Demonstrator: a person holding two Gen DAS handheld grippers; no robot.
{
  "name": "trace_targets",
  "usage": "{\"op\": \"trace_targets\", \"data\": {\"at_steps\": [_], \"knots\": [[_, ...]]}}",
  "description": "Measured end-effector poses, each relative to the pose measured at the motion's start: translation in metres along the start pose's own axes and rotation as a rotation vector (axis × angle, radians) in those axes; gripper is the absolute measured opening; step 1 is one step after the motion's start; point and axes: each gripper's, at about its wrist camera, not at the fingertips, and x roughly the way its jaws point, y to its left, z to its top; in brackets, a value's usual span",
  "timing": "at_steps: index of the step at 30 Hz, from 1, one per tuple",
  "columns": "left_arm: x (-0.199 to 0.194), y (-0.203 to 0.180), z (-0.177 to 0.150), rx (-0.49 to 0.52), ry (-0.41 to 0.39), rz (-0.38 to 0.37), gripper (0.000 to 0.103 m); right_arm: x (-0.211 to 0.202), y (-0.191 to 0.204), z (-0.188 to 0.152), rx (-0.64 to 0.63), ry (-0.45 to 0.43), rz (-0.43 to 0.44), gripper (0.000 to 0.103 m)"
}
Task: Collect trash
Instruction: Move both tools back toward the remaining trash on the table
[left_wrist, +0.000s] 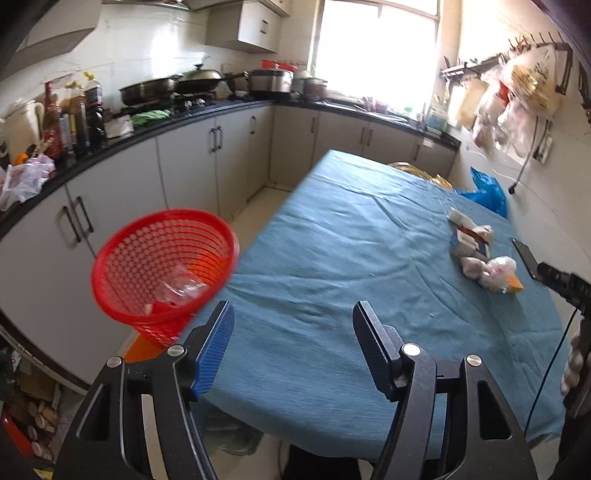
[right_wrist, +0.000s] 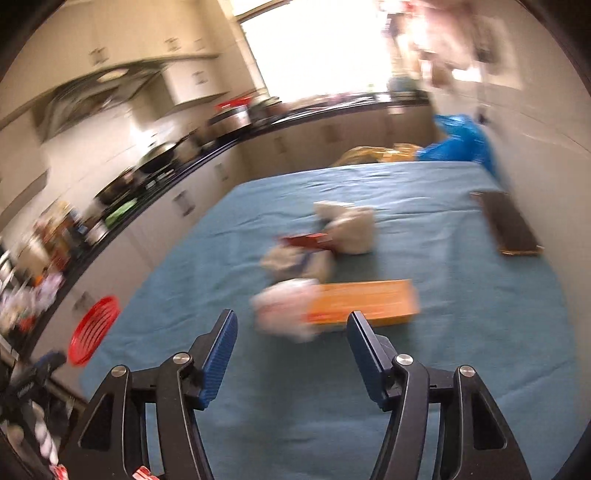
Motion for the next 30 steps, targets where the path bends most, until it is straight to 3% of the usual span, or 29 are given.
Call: {"op": "trace_targets", "data": {"at_steps": [3,7,13,17,19,21,23,25,27,30], "knots": [[0.005,-0.013,-0.003,0.015,0.020,-0.020,0.066,0.000,-0.032,0.010,0.074,-0.001,-0.028,0.067],[0.008,-0.026,-0.004,0.038,0.030,-0.026,0.066,0.013,-0.047,0.016,0.115,0.022,0.004,0.069],[0.015,-0.037,-0.006,0.041,0.061,-0.037,0.066,0.067,-0.021,0.024,0.148,0.079,0.094,0.069],[0.017,-0.045,-0.007,0.053,0.070,-0.031,0.066,0.104,0.014,0.021,0.120,0.165,0.172,0.069],[0.018,-0.048,-0.005,0.061,0.069,-0.025,0.066,0.113,0.029,0.016,0.101,0.213,0.259,0.069],[0.019,-0.052,-0.004,0.070,0.070,-0.026,0.066,0.111,0.040,0.012,0.107,0.263,0.455,0.069],[0.022,-0.056,-0.003,0.080,0.072,-0.030,0.066,0.095,0.041,0.017,0.094,0.237,0.551,0.069],[0.028,-0.063,-0.001,0.096,0.076,-0.037,0.066,0.078,0.030,0.026,0.071,0.179,0.514,0.072],[0.034,-0.071,0.000,0.107,0.085,-0.052,0.066,0.071,0.011,0.034,0.055,0.128,0.386,0.079],[0.048,-0.090,0.004,0.119,0.110,-0.094,0.066,0.074,-0.021,0.042,0.034,0.099,0.182,0.079]]}}
